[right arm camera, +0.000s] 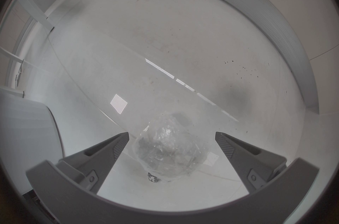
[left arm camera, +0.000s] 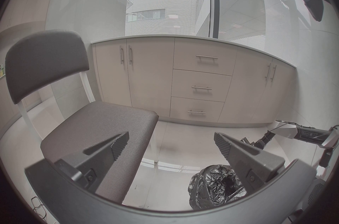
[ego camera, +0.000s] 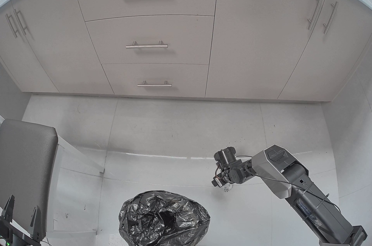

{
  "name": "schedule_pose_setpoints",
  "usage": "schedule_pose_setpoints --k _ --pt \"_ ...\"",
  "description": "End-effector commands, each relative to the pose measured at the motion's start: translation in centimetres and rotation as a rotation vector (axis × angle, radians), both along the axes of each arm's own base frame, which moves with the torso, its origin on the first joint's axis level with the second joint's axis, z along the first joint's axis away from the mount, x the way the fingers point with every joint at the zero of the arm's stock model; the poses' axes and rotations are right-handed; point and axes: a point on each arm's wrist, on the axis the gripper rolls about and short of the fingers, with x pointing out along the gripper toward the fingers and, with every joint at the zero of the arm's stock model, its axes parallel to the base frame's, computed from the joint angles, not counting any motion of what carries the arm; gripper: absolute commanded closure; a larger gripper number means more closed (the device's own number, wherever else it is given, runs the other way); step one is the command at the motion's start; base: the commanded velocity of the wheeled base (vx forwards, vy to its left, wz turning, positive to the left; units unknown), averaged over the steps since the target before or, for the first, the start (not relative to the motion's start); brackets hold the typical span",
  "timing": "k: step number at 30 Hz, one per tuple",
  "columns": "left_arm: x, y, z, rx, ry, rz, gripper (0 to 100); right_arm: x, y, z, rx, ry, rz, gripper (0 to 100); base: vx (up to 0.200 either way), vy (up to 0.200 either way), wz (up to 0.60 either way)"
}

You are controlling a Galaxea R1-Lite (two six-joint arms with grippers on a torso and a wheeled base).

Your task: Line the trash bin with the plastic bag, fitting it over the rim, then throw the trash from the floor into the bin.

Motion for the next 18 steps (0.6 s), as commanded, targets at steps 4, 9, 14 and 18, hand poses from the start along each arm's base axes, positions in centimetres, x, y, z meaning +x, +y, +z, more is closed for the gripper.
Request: schedule_pose_setpoints --k 4,9,14,18 --pt "-0.09 0.0 -0.13 -0.001 -0.011 -0.001 0 -0.03 0.01 -0.07 0.001 0.001 0.002 100 0.0 0.0 0.0" --pt "-0.1 0.0 -0.14 -0.001 -0.013 -0.001 0 -0.03 0.01 -0.07 0.001 0.001 0.002 100 0.0 0.0 0.0" --pt "-0.11 0.0 -0.1 -0.001 -0.015 -0.001 0 -0.03 0.01 -0.07 0.001 0.001 0.002 100 0.0 0.0 0.0" --pt "-0.1 0.0 -0.14 -0.001 -0.013 -0.001 0 0.05 -0.13 -0.06 0.001 -0.001 -0.003 100 0.0 0.0 0.0"
